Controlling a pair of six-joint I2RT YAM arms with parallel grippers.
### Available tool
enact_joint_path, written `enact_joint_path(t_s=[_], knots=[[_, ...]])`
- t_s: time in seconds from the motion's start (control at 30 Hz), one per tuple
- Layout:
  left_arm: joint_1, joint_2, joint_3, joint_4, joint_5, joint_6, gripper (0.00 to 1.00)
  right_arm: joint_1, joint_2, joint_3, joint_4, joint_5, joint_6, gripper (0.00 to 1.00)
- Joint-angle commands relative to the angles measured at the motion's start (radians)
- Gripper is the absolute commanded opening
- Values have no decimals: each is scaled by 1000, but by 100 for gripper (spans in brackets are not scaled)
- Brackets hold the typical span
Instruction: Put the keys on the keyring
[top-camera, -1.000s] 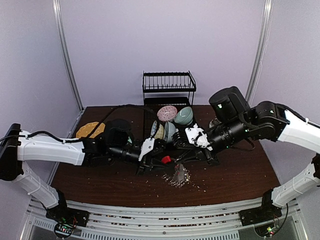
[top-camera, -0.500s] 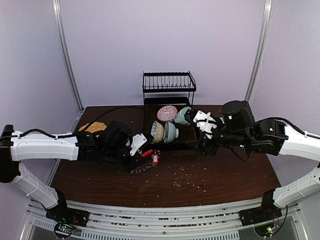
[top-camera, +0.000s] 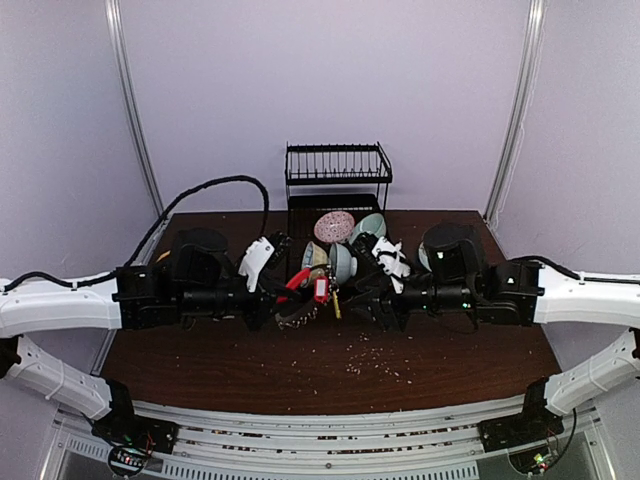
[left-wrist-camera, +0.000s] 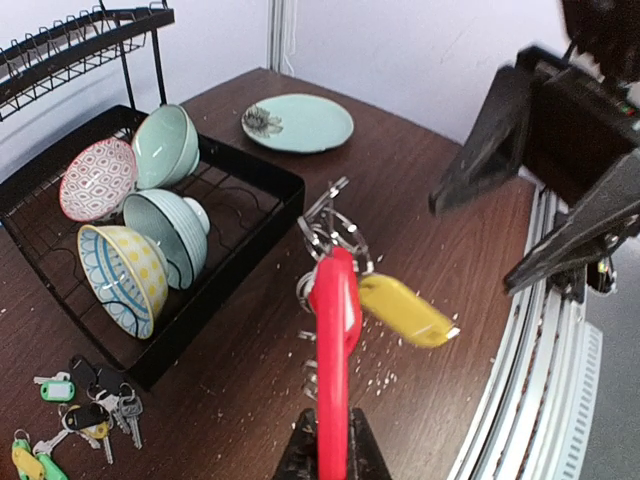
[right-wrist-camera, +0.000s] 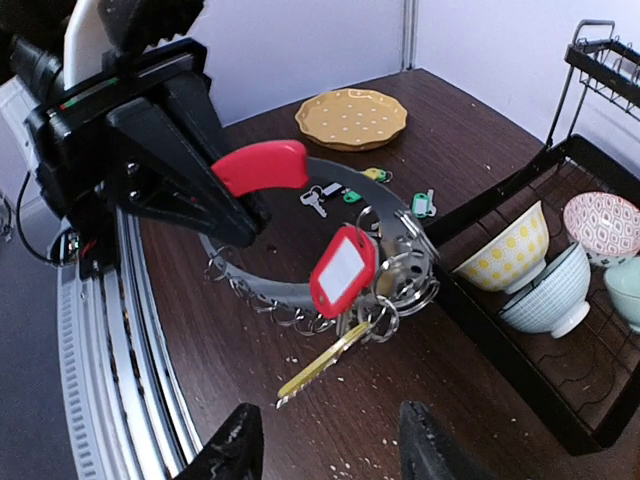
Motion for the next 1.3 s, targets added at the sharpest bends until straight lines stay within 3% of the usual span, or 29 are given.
enact_joint_path(t_s=[0.0,0.13,0.37,0.53,0.73,0.87,0.97,1.13,1.27], knots=[[2,-28,-59,252,43,-106,0,3,36,-18,202,38,180,46],[1,-36,-58,266,30,-106,0,13,59,-41,327,10,216,33],[1,-57,-98,361,80,-136,0,21,121,35,258,129,205,23],[1,-60,-81,287,11,-147,0,17,16,-31,315,-51,154,33],[1,-33,113,-124,-24,-2,0,-12,-74,-33,122,-119,74,36],[-17,2,243,-391,-33,84,0,-60,-119,-35,107,-237,35,48],[-54,45,297,-524,-43,141,0,-72,-90,23,49,-236,-37,55],[-87,76,325,-577,-21,188,0,-73,55,219,-158,-369,-216,66],[-87,45,325,-540,9,207,0,-80,158,338,-300,-446,-299,62]])
